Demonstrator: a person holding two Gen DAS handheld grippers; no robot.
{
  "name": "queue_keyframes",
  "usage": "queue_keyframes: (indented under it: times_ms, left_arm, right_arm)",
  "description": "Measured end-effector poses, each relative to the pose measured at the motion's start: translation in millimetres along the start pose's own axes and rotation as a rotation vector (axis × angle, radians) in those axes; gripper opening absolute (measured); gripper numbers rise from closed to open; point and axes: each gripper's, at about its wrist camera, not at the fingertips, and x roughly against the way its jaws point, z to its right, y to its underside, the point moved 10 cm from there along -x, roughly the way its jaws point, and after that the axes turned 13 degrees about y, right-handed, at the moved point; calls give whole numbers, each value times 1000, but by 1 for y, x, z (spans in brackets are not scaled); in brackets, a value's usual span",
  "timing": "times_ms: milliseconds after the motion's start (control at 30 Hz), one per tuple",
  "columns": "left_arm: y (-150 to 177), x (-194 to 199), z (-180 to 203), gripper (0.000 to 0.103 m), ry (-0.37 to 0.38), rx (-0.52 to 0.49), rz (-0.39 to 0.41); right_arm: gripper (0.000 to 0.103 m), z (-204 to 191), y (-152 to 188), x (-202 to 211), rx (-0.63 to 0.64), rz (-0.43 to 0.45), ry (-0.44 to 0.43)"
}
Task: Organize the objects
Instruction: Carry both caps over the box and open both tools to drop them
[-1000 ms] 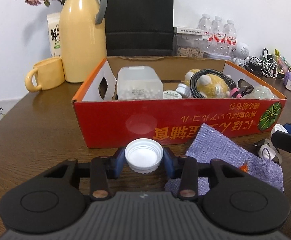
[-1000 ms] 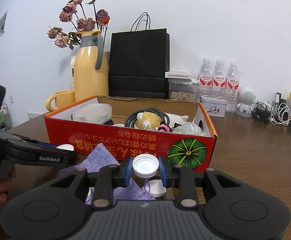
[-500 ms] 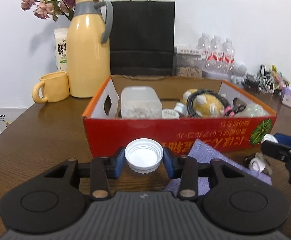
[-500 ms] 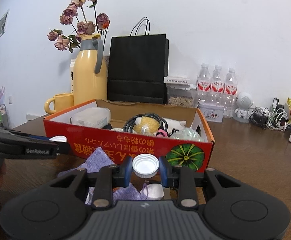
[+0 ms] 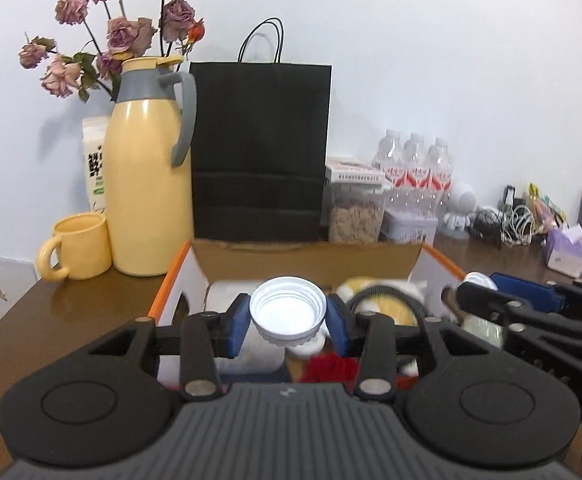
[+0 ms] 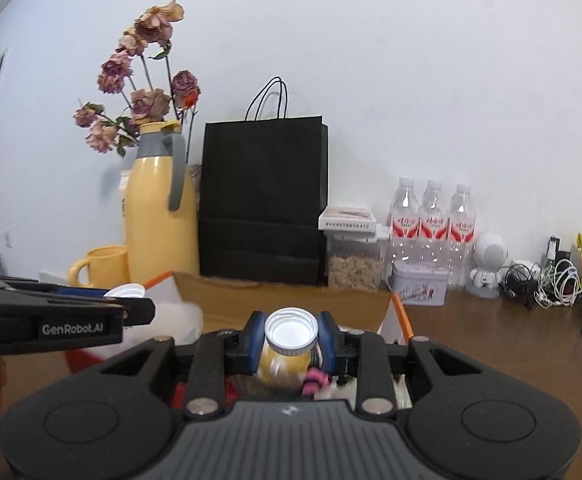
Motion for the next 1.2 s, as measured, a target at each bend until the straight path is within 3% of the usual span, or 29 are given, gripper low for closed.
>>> queue_keyframes:
  times_ms: [367,667,700,733,767,800,833,867,900,933,967,1200]
  left_arm:
    - [-12,-64,-16,41,-30,41,-16]
    - [-3,-81,-19,42,-18,24,-49]
    - [-3,-79,-20,43,-24,22,-45]
    - [-4,-78,-20,53,-30,21,-39]
    - [-5,-76,-21,70,-39,19,-31]
    - [-6,-73,-22,77,-48,14,-14]
    - [-8,-70,-22,82,-59,4,3]
    - [-9,-68,-23,87,-68,-2,12]
    - [-9,-66,-23,93,-71,0,20]
    - [-11,-65,-24,103,-73,5,32]
    - [-12,-62,-24,103,-82,6,51]
    - [-17,-58,-22,103,-77,6,72]
  right_arm:
    - [27,6,-4,-73,-35,-50,51]
    - [28,10,12,-87,-36,-95,43]
    - [28,9,12,-86,-33,-97,40]
    - [28,8,13,-86,-30,-100,39]
    - [28,8,14,-85,-28,-101,41]
    - [30,8,15,-84,-24,-104,43]
    - [39,9,17,-84,-24,-110,42]
    - [56,10,17,-84,-29,-112,43]
    - [68,11,18,-84,-32,-112,47]
    - [89,12,18,-83,-33,-110,52]
    - [100,13,17,-82,-35,-100,56]
    - [103,16,12,-76,-49,-80,56]
